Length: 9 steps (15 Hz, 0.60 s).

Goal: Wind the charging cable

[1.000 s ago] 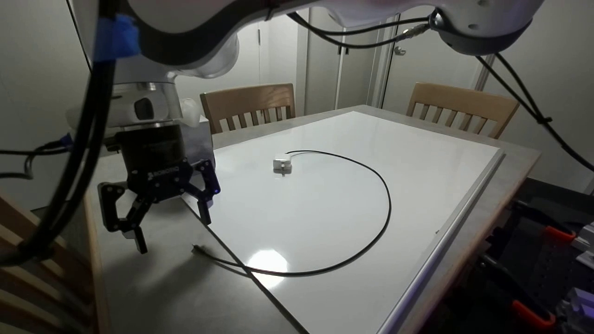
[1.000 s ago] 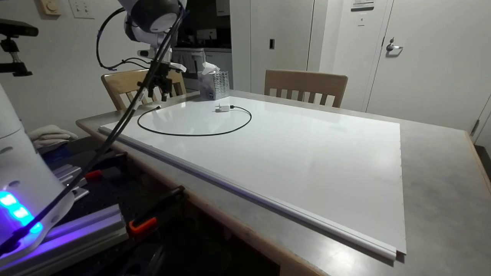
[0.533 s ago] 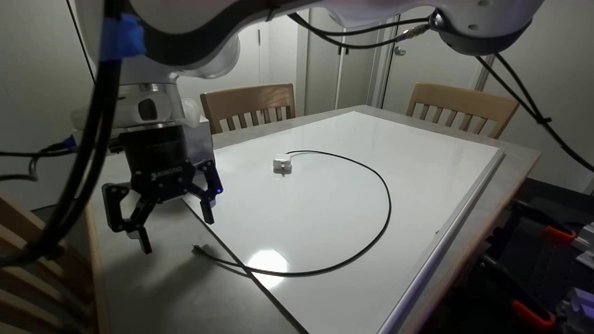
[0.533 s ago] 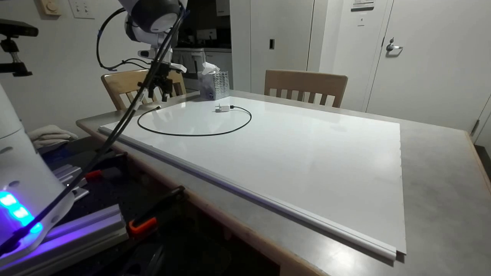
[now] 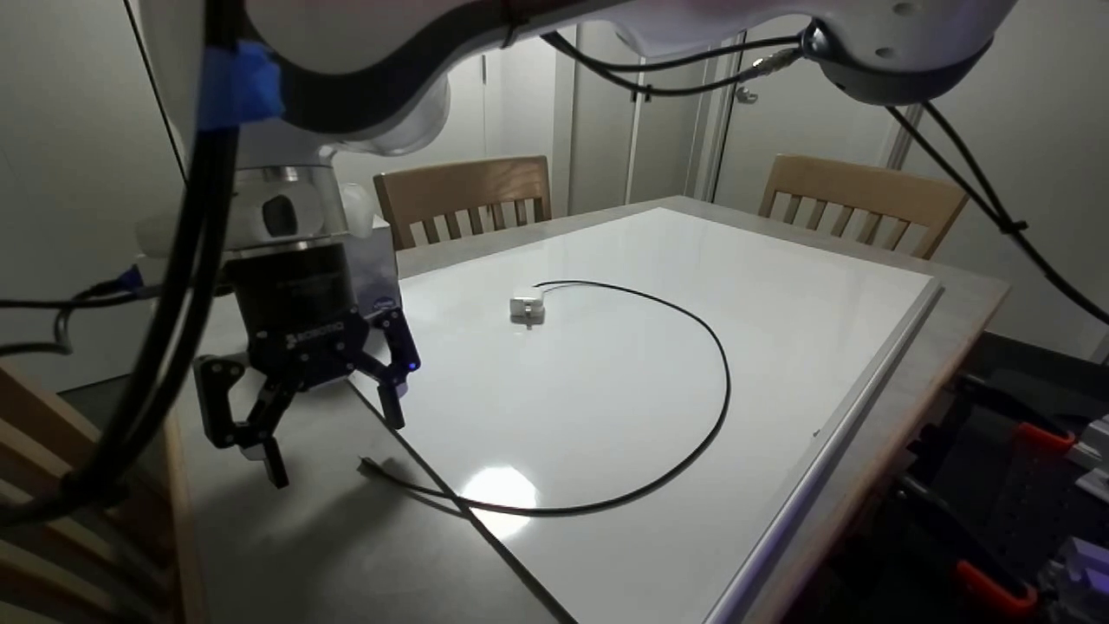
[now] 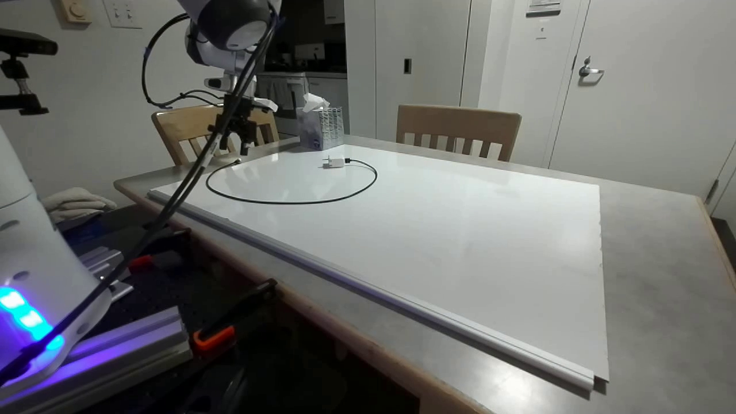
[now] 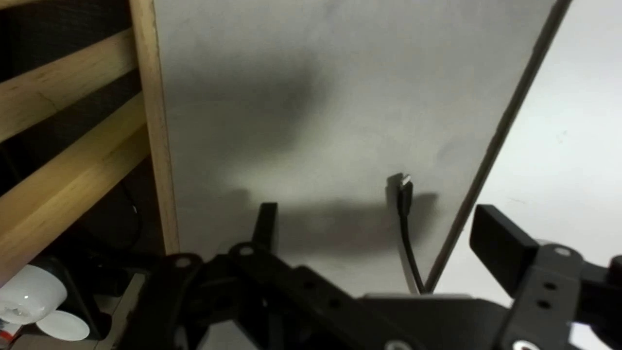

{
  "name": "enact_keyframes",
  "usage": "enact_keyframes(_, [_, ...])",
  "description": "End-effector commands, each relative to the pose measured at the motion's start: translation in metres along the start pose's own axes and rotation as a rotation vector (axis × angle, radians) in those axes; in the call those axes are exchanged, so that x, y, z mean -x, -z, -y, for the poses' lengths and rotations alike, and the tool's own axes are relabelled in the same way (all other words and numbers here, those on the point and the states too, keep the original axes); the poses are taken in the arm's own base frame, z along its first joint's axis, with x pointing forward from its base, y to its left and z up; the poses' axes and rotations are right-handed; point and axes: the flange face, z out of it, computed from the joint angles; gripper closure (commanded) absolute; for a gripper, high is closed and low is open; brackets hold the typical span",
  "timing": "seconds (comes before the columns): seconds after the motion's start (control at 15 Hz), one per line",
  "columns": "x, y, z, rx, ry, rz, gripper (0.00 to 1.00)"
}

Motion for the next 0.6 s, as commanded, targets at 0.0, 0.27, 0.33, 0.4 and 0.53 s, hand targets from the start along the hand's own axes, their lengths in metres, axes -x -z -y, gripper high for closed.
enact_keyframes(0.0, [-0.006,-0.007,0.004,0.033,0.016,-0.014,0.00])
enact_keyframes(0.27, [-0.012,-0.014,0.003,0.051,0.018,-0.018,0.00])
enact_keyframes(0.33, [-0.013,-0.015,0.003,0.056,0.017,-0.017,0.00])
enact_keyframes(0.4, [-0.015,-0.018,0.002,0.063,0.017,-0.015,0.00])
enact_keyframes(0.53, [-0.019,-0.023,0.001,0.072,0.016,-0.011,0.00])
